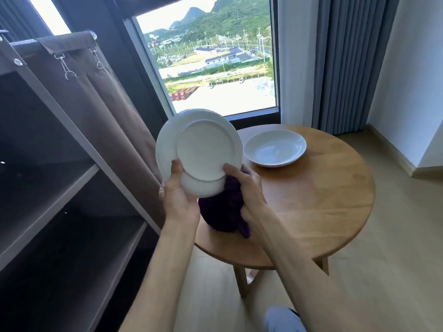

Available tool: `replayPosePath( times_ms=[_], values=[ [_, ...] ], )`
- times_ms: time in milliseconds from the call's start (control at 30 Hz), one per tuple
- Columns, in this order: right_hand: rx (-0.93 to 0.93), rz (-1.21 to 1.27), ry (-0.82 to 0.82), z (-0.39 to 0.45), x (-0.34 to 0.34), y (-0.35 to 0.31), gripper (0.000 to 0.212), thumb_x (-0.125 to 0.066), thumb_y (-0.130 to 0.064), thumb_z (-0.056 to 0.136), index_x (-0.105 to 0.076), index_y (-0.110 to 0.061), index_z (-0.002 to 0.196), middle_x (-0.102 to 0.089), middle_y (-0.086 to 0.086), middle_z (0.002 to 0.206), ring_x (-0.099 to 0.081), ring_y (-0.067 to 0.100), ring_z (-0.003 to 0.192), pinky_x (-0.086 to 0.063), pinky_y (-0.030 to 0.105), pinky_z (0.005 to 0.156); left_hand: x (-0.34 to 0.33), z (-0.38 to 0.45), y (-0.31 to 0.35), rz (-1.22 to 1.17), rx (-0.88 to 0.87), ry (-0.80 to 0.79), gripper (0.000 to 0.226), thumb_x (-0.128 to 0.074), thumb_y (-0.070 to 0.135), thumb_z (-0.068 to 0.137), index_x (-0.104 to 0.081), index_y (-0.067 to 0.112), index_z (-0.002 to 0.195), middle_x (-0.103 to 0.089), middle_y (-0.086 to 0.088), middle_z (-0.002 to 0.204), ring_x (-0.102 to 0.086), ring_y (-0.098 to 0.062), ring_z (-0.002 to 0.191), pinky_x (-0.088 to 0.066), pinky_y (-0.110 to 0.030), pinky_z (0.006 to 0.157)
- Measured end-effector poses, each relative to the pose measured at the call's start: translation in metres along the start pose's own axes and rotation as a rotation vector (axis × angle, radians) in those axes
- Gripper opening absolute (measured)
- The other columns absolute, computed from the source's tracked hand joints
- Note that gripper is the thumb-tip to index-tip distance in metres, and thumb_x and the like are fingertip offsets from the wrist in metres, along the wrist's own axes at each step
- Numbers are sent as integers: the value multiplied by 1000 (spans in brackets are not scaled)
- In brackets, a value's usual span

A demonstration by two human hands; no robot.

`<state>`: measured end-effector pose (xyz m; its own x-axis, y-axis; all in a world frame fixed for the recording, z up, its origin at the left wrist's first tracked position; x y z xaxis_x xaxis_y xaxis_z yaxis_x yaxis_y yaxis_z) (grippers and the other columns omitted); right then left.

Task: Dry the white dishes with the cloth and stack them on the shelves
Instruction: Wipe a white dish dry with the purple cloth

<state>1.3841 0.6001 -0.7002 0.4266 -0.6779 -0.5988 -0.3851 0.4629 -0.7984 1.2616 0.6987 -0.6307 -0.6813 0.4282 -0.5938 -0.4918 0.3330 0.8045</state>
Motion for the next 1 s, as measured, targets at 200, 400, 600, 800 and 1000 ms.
replayPosePath(
  times_ms=[200,400,600,800,1000],
  values=[
    [172,-351,-144,19,2,-80,34,-86,-15,67,-75,-12,99,-75,10,91,-72,25,83,-60,36,75,27,21,25,365,-57,-34,74,-77,19,63,-56,17,134,-64,-13,131,-62,-36,124,-55,-50,97],
    [437,-1062,-482,-5,-55,-129,32,-87,-21,66,-74,-18,95,-72,-6,84,-69,10,83,-60,25,73,-22,24,66,987,-372,-227,99,-69,74,68,-36,33,153,-61,0,135,-61,-14,119,-52,-31,89],
    [903,-1521,-100,-26,-78,-129,49,-79,-40,68,-64,-19,111,-63,-3,76,-60,23,72,-47,33,67,-14,-2,0,494,276,-31,107,-72,80,62,-39,28,150,-47,-15,149,-48,-43,133,-44,-57,105],
    [848,-1440,-454,-38,-81,-83,25,-69,-37,87,-66,-19,104,-66,-2,72,-61,23,67,-52,39,72,-19,-10,-36,26,465,127,63,-71,29,76,-59,1,131,-68,-19,112,-67,-43,112,-59,-50,79],
    [632,-1101,-296,-24,-72,-73,18,-32,-38,95,-40,-22,90,-49,-5,64,-49,13,61,-35,32,62,0,-16,-33,114,179,98,59,-51,23,57,-63,10,113,-68,-17,106,-66,-36,98,-58,-58,84]
  ],
)
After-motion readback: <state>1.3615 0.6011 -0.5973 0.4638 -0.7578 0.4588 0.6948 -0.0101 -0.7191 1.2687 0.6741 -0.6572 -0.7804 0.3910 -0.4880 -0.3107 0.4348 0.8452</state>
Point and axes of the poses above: each hand's wrist, its own z-axis towards the middle knuckle, its own x-axis out of the back of the hand, y = z × x, the point moved 8 cm from there along z, towards the middle knuckle
